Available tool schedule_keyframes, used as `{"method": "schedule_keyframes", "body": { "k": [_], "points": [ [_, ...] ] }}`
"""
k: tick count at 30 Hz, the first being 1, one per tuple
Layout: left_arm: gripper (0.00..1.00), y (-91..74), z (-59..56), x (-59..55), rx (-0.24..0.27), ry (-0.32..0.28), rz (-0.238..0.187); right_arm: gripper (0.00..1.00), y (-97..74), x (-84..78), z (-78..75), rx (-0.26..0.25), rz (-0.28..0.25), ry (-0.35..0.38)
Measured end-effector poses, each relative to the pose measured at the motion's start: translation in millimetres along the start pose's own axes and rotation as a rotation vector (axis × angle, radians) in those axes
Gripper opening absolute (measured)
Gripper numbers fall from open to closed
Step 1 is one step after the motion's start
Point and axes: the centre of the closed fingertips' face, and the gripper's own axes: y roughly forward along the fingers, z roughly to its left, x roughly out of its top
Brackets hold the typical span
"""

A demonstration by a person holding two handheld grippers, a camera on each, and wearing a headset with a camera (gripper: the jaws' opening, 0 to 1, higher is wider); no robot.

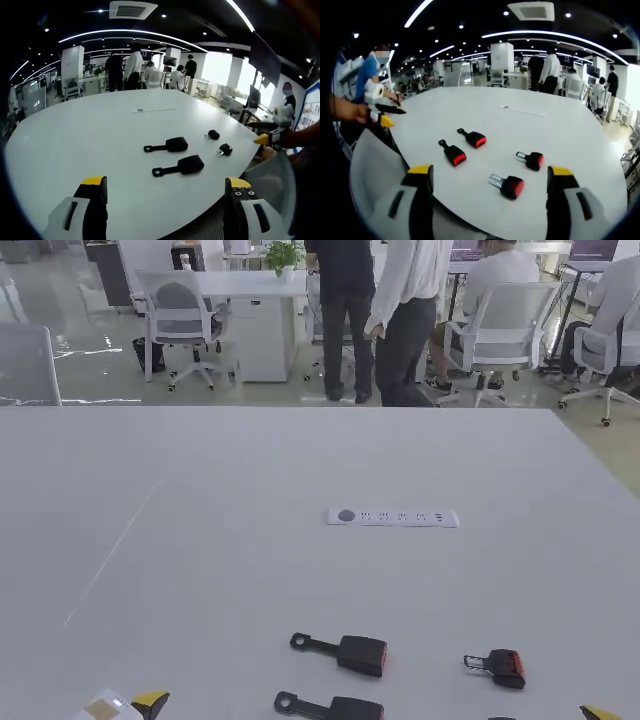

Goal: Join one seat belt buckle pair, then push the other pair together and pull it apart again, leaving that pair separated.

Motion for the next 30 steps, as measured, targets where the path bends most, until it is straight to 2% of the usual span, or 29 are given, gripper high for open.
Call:
{"method": "schedule_keyframes", "body": {
  "k": [12, 30],
  "points": [
    [0.98, 2.5, -5.1, -3.9, -0.007, 0.005, 0.006, 0.96, -2.1, -3.2, 0.4, 0.004, 0.005, -0.002],
    [0.98, 13.8, -15.4, -1.5, -0.038, 0.017, 0.016, 0.96, -0.7, -8.0, -6.0, 0.006, 0.022, -0.012]
  ]
}}
